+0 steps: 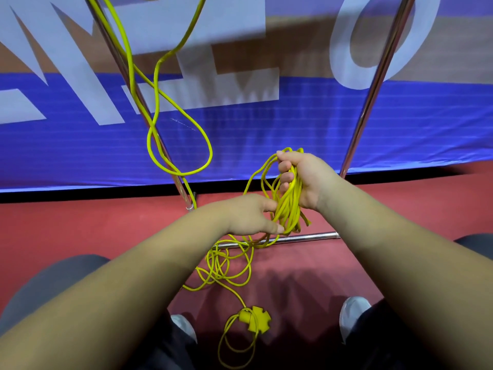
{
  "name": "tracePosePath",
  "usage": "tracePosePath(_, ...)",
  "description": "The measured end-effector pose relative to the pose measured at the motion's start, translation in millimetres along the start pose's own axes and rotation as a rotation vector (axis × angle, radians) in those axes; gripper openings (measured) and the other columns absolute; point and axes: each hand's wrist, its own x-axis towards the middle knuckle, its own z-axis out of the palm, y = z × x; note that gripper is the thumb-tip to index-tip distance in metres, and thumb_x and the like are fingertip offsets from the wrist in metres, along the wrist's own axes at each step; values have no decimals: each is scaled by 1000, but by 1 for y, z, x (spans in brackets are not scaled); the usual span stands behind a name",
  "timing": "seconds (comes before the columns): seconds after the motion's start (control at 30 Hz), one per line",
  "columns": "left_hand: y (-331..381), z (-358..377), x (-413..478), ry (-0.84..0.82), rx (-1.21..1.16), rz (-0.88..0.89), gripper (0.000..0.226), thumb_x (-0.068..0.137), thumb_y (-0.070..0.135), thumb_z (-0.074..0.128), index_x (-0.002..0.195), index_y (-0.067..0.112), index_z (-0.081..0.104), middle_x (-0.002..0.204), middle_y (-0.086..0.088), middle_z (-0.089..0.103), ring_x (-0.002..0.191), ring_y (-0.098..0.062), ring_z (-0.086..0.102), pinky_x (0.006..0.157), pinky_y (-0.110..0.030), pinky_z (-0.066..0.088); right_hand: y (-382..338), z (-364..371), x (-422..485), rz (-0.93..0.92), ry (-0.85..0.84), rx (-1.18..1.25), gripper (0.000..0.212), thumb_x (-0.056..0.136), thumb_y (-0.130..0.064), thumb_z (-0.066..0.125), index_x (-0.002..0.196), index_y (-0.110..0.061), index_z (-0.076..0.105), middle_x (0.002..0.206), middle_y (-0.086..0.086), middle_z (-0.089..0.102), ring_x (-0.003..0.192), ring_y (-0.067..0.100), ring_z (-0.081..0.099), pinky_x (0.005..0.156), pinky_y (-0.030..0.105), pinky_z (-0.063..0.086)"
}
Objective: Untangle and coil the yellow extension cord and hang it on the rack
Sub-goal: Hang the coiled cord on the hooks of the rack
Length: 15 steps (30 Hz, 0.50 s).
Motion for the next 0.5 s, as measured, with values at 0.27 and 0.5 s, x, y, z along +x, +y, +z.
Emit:
tracePosePath(0.27,-15,-1,12,215,-173,-16,37,74,34,90,105,29,70,92,5,75,87,-23,71,86,-36,57,-15,-7,-15,-40,-39,69,19,105,-12,54,98,-6,72,75,-1,74,49,8,60,47,21,50)
tracePosePath(0.5,-20,6,12,197,11,-37,32,76,42,89,93,24,70,87,4,70,79,-17,68,77,-36,57,-21,-15,-20,-48,-107,90,16,103,-11,53,99,-8,69,104,3,80,44,5,49,44,20,42)
